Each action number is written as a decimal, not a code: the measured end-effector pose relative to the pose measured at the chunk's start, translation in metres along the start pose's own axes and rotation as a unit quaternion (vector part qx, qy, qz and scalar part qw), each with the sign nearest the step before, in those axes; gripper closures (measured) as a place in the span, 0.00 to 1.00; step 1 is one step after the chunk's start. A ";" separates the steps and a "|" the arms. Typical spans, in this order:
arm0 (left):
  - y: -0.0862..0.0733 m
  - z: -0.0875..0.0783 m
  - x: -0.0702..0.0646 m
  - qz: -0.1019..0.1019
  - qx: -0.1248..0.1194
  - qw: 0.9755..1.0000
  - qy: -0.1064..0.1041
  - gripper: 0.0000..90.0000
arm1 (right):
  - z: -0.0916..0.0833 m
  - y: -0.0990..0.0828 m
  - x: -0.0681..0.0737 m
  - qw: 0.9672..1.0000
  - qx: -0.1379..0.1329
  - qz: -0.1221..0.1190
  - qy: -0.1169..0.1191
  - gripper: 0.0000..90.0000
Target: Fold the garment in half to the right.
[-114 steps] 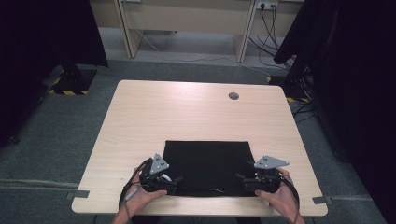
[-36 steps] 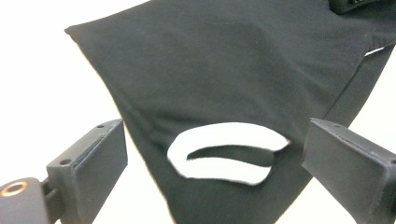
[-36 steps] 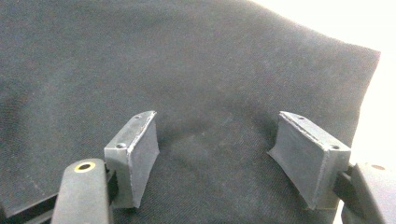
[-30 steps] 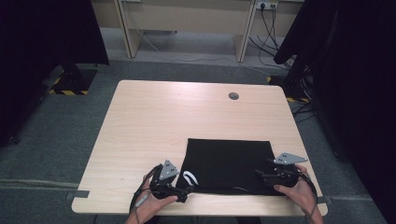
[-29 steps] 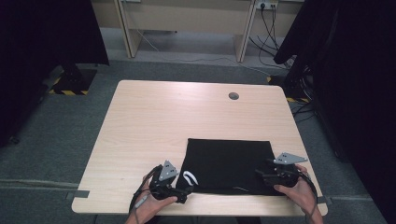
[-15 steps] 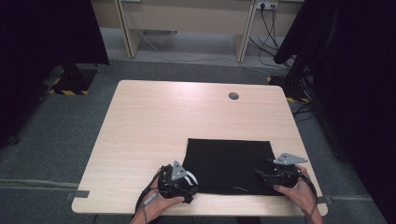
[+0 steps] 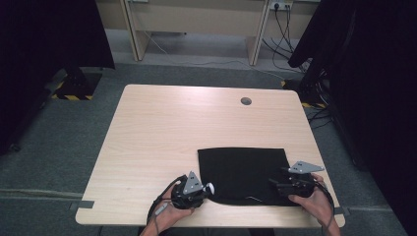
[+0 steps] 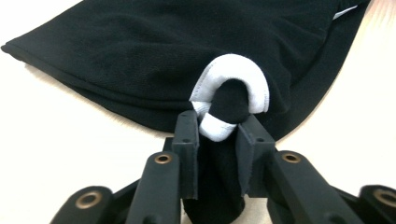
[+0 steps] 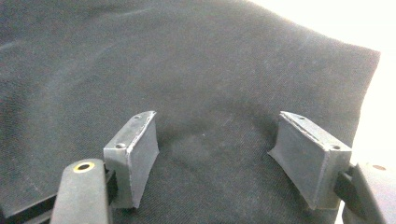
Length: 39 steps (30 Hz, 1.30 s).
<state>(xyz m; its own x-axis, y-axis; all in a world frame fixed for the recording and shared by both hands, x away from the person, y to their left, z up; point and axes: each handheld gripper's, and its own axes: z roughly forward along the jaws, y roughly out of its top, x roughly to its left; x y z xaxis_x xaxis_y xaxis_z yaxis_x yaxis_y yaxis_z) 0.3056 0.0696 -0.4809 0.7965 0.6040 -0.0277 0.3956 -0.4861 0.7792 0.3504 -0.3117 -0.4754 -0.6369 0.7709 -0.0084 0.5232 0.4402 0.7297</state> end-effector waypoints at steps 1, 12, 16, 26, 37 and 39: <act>0.000 0.000 -0.001 -0.002 0.000 1.000 0.000 0.81 | 0.000 0.000 0.000 1.000 0.000 0.001 0.000 0.34; 0.004 0.007 -0.011 -0.010 -0.002 1.000 -0.010 0.81 | -0.008 -0.005 -0.010 1.000 0.007 0.010 -0.010 0.35; 0.006 0.009 -0.015 0.001 -0.003 1.000 -0.003 0.81 | -0.010 -0.007 -0.012 1.000 0.006 0.010 -0.013 0.35; 0.007 0.010 -0.014 -0.003 -0.002 1.000 -0.002 0.77 | -0.017 0.018 0.006 0.999 -0.037 0.021 0.032 0.32; 0.006 0.010 -0.012 -0.012 -0.003 1.000 -0.010 0.79 | 0.020 0.069 0.049 0.997 -0.035 -0.028 0.066 0.32; 0.006 0.010 -0.012 -0.014 -0.002 1.000 -0.011 0.79 | 0.028 0.075 0.055 0.996 -0.033 -0.033 0.071 0.32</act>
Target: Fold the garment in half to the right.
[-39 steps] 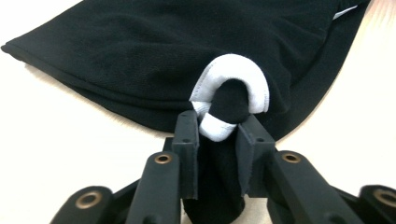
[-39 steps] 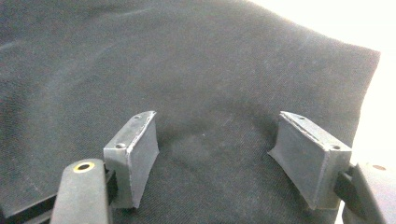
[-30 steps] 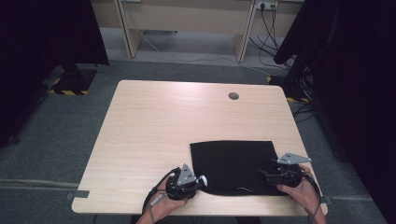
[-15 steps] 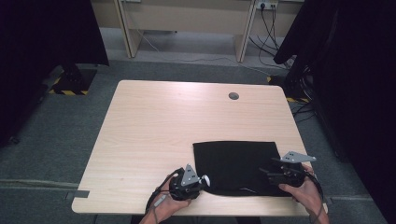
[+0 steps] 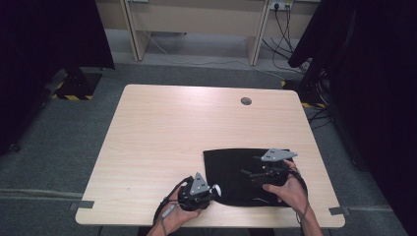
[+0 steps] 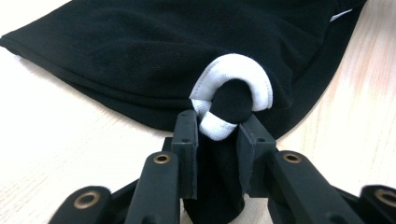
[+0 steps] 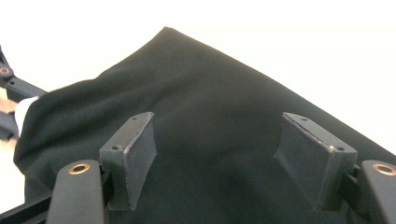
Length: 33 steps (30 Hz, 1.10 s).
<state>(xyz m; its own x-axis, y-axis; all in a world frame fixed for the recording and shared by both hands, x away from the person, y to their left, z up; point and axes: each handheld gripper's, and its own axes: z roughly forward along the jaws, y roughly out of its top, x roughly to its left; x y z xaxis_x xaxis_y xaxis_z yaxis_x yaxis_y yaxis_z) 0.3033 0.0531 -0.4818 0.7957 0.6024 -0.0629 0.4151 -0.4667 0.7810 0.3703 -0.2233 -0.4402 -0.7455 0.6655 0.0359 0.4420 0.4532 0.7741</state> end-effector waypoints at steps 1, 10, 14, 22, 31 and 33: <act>0.000 0.000 0.000 0.001 0.000 1.000 0.001 0.79 | 0.003 0.002 0.001 1.000 0.000 -0.001 0.002 0.32; 0.000 0.000 0.000 0.000 0.000 1.000 0.001 0.79 | 0.026 0.024 0.010 1.000 0.006 -0.017 0.017 0.33; 0.000 0.000 0.000 -0.001 0.000 1.000 0.001 0.79 | 0.043 0.035 0.013 0.999 0.017 -0.025 0.026 0.33; 0.000 0.000 0.000 -0.001 0.000 1.000 0.001 0.79 | 0.066 0.046 0.013 0.999 0.030 -0.029 0.032 0.33; 0.000 0.000 0.000 0.000 0.000 1.000 0.002 0.79 | 0.087 0.054 0.013 0.998 0.042 -0.025 0.037 0.35; 0.000 0.000 -0.001 0.001 0.000 1.000 0.004 0.79 | 0.092 0.056 0.014 0.998 0.043 -0.030 0.041 0.35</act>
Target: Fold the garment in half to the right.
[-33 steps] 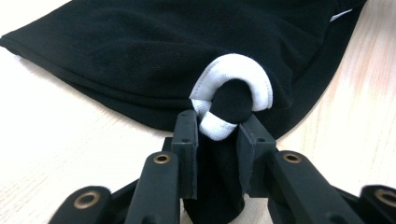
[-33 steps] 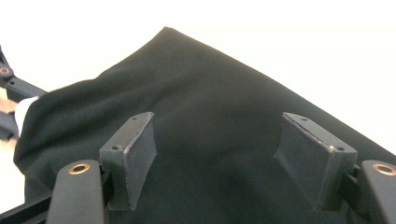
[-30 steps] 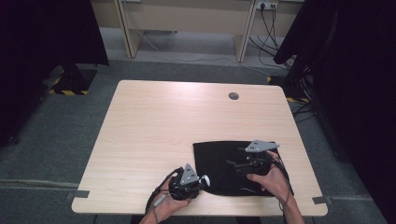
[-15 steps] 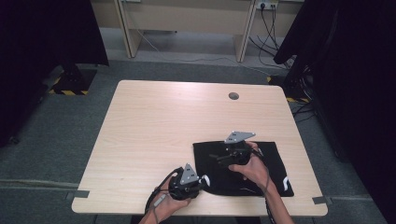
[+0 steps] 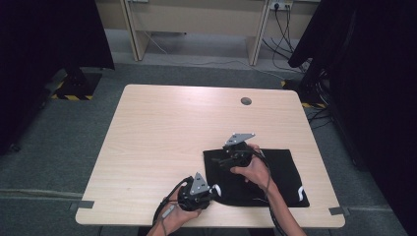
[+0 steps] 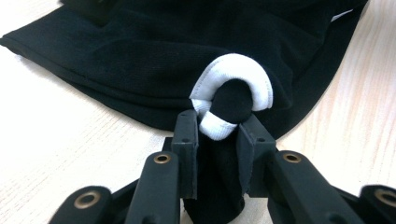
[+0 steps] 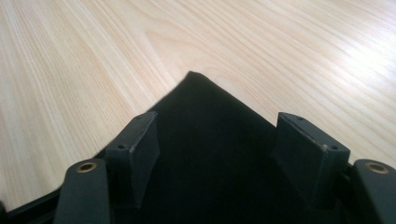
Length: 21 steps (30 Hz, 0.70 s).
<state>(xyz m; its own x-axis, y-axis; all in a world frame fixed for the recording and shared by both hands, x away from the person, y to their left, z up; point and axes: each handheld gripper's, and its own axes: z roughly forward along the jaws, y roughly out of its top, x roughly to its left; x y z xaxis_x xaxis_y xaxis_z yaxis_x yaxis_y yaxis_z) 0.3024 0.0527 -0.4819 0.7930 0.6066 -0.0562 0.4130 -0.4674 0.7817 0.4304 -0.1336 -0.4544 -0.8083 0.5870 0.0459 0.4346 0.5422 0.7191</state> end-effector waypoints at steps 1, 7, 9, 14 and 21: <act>0.000 0.000 0.000 0.000 -0.001 1.000 -0.004 0.79 | 0.003 0.002 0.001 1.000 0.002 -0.003 0.001 0.35; 0.000 -0.001 0.000 0.000 0.001 1.000 -0.001 0.79 | 0.019 0.018 0.006 1.000 0.010 -0.011 0.009 0.38; 0.000 -0.001 0.000 -0.001 0.001 1.000 -0.001 0.79 | 0.024 0.023 0.006 1.000 0.008 -0.007 0.012 0.40; 0.000 0.000 0.000 -0.002 0.000 1.000 -0.001 0.79 | 0.040 0.027 0.004 0.999 0.032 -0.011 0.011 0.47; 0.000 -0.001 0.000 -0.002 0.000 1.000 -0.002 0.79 | 0.046 0.025 0.002 0.999 0.041 -0.020 0.019 0.67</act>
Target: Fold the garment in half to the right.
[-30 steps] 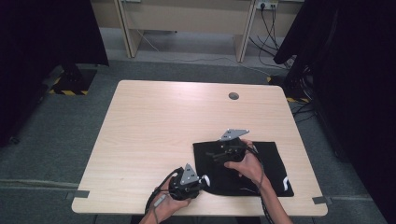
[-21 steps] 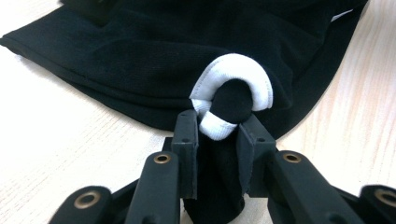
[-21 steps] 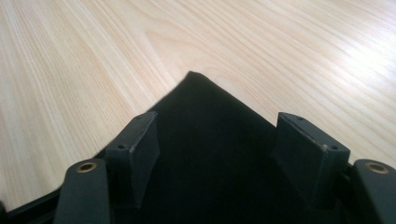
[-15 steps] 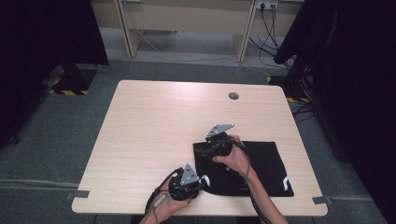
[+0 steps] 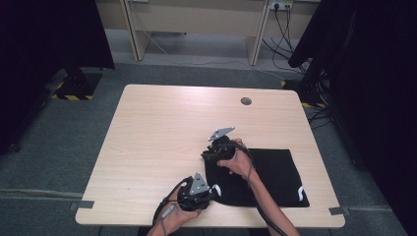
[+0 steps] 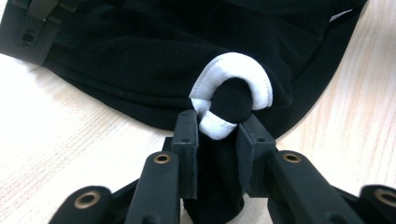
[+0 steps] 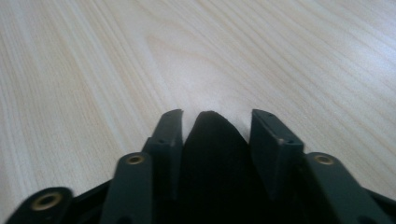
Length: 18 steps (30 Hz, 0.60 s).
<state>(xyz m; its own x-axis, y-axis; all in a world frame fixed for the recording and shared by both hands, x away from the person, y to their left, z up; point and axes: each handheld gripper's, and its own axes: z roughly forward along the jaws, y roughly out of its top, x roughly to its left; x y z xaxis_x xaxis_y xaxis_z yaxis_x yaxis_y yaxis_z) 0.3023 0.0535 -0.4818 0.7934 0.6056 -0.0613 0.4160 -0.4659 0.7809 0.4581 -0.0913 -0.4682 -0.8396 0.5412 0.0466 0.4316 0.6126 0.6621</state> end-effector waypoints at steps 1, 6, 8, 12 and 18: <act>0.000 0.000 0.000 0.000 0.000 1.000 -0.001 0.79 | 0.000 0.000 0.000 1.000 0.000 -0.003 -0.002 0.71; 0.000 -0.001 0.001 0.000 -0.001 1.000 -0.001 0.84 | -0.001 -0.001 0.001 1.000 -0.001 -0.012 -0.002 0.86; 0.001 -0.003 0.002 0.003 -0.002 1.000 0.002 0.87 | -0.002 0.000 0.001 1.000 -0.008 -0.011 0.000 0.89; 0.007 -0.013 0.005 0.007 -0.014 1.000 0.003 0.89 | -0.008 0.003 0.000 1.000 -0.027 -0.003 0.007 0.91; 0.018 -0.032 0.008 0.015 -0.032 0.999 0.000 0.89 | -0.028 0.016 0.000 0.998 -0.066 -0.001 0.013 0.92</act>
<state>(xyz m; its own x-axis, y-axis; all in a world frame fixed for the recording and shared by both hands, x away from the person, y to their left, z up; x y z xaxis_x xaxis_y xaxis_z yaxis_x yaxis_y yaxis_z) 0.3022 0.0709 -0.4480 0.8050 0.5922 -0.0366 0.3623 -0.4418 0.8207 0.4557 -0.0976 -0.4364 -0.8495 0.5236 0.0644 0.3849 0.5316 0.7545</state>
